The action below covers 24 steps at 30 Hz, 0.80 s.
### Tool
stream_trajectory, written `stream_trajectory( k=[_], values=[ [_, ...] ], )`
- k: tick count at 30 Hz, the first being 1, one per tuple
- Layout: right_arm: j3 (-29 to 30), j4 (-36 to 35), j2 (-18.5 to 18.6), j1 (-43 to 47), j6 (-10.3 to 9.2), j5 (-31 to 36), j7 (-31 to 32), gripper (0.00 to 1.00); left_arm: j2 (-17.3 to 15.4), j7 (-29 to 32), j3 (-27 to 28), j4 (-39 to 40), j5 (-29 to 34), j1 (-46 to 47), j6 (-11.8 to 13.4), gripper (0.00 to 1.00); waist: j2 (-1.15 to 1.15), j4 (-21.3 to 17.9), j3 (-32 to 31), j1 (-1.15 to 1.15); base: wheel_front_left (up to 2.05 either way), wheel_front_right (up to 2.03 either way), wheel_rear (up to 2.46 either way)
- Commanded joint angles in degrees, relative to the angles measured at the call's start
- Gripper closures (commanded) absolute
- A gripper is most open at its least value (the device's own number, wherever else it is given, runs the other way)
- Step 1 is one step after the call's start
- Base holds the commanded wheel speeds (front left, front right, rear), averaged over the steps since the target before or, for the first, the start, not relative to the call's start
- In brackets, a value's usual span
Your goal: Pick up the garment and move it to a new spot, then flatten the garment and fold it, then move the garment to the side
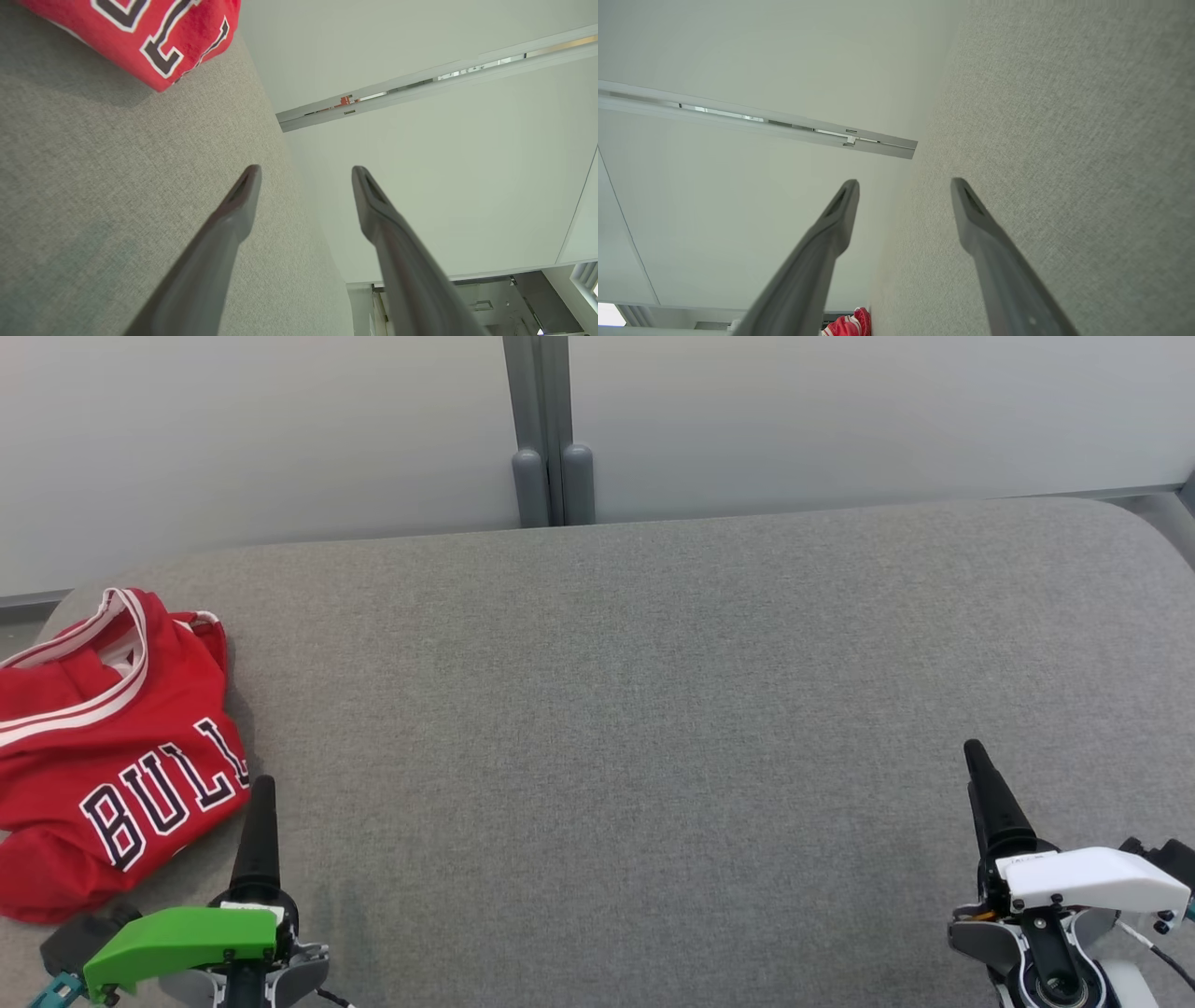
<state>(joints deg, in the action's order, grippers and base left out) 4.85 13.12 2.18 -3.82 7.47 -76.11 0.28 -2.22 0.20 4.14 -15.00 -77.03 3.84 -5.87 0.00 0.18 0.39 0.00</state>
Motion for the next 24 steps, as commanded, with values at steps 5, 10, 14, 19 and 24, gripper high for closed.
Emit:
stream_trajectory(
  k=[5,10,14,19,24],
  values=[
    [-0.8,-1.7,0.4,-0.8,0.02,8.3,-1.7,0.0,-0.3,-1.6,-1.0,2.5,7.2,1.0,1.2,0.0,0.0,0.1,0.1,0.0,0.0,0.0,0.0],
    [-1.2,-2.1,0.4,-0.8,0.02,13.6,-2.7,0.0,-0.4,-2.7,-2.1,3.5,12.6,0.7,2.2,0.0,0.0,0.2,0.0,0.0,0.0,0.0,0.0],
    [-1.4,-2.0,0.5,-0.7,0.02,17.8,-3.6,0.0,-0.4,-3.5,-3.1,3.9,17.7,0.5,3.1,0.0,0.0,0.3,0.0,0.0,0.0,0.0,0.0],
    [-1.6,-1.6,0.5,-0.7,0.02,22.8,-4.6,0.0,-0.5,-4.5,-4.1,4.4,24.2,0.3,4.1,0.0,0.0,0.4,0.0,0.0,0.0,0.0,0.0],
    [-1.5,-1.0,0.5,-0.6,0.02,27.5,-5.5,0.0,-0.5,-5.4,-5.1,4.7,29.3,0.2,5.0,0.0,0.0,0.5,0.0,0.0,0.0,0.0,0.0]
  ],
)
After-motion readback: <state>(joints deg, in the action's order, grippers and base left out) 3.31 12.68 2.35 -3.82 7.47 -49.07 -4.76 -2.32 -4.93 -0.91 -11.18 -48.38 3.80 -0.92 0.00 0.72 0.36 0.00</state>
